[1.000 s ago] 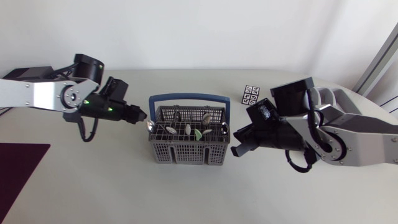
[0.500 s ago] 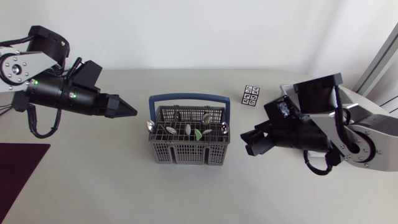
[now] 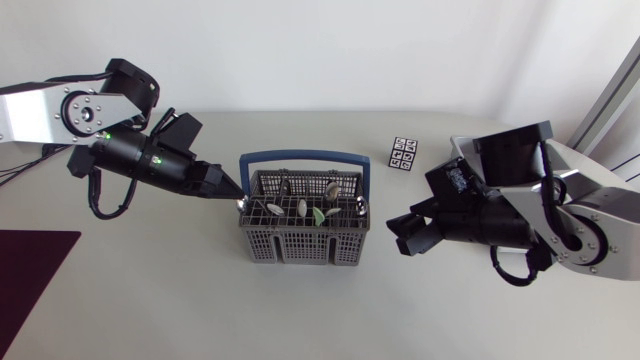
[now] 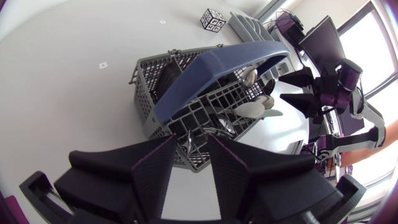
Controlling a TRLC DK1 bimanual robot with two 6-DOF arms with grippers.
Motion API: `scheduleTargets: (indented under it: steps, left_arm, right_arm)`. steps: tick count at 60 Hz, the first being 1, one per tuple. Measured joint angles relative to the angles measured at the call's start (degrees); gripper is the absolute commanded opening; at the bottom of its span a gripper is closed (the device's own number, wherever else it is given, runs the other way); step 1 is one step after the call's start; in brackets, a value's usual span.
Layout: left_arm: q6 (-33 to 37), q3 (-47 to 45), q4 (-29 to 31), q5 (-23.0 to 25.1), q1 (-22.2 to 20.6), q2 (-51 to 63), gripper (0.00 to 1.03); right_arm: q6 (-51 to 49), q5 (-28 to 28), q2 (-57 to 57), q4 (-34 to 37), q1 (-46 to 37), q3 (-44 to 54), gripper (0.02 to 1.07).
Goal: Transfer all utensils from the basket to the drawer tray.
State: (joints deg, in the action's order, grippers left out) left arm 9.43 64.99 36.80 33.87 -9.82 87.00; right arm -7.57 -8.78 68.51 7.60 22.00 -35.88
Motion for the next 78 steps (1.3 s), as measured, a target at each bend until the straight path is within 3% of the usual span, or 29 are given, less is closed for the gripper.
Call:
scheduleTargets:
  steps: [5, 22, 40, 58, 73, 78]
  left_arm:
    - [0.0, 0.0, 0.0, 0.0, -1.0, 0.4, 0.33]
    - [0.0, 0.0, -0.5, -1.1, -2.3, 1.6, 0.04]
    - [-0.5, 0.0, -0.5, -0.8, -1.9, 1.6, 0.04]
    - [-1.1, 0.0, -0.7, 6.8, 2.7, -1.0, 0.04]
    - [-3.5, 0.1, 0.4, 16.5, 8.4, -5.2, 0.04]
    - [-4.3, 0.5, 0.7, 17.4, 9.9, -7.1, 0.04]
  right_arm:
    - [0.0, 0.0, 0.0, 0.0, 0.0, 0.0, 0.77]
    - [0.0, 0.3, 0.0, 0.2, 2.6, 0.0, 0.77]
    - [0.0, 2.7, 0.0, 0.2, 6.3, -0.1, 0.77]
    - [0.0, 4.0, 0.0, 1.0, 8.5, -1.2, 0.77]
    - [0.0, 4.2, 0.0, 1.4, 9.2, -1.7, 0.77]
    - [0.0, 4.2, 0.0, 1.5, 9.2, -2.1, 0.77]
